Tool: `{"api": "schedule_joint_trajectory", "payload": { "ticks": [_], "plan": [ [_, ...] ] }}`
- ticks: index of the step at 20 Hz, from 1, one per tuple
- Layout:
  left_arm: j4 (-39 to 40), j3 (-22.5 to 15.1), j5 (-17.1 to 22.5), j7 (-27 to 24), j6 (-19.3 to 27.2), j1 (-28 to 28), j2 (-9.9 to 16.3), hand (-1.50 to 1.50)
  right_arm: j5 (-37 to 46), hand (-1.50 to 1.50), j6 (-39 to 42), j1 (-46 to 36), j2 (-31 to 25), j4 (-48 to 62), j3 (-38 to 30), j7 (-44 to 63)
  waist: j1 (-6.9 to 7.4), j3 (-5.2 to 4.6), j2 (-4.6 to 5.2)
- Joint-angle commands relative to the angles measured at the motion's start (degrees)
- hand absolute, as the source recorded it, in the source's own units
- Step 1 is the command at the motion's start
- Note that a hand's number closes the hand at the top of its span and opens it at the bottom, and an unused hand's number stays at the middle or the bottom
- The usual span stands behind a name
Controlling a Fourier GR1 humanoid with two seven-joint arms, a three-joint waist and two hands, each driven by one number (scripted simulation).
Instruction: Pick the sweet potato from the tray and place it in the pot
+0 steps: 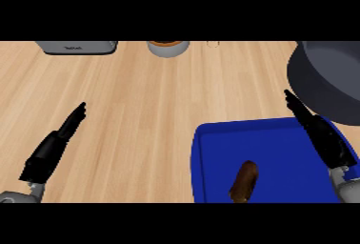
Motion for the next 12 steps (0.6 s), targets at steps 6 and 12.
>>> {"api": "schedule_joint_trajectory", "payload": {
  "ticks": [6, 12],
  "plan": [
    [3.3, -1.9, 5.2, 8.0, -1.0, 0.4, -7.1, 0.00, 20.7, 1.50, -22.5, 4.5, 7.6, 0.8, 9.1, 23.8, -3.06, -1.96, 0.46],
    [3.7, -2.7, 7.1, 10.3, -1.6, 1.8, -8.9, 0.00, 45.8, -1.50, -38.8, -1.5, 1.7, -4.1, 7.7, 19.5, -3.98, -1.87, -1.24]
  ]
}}
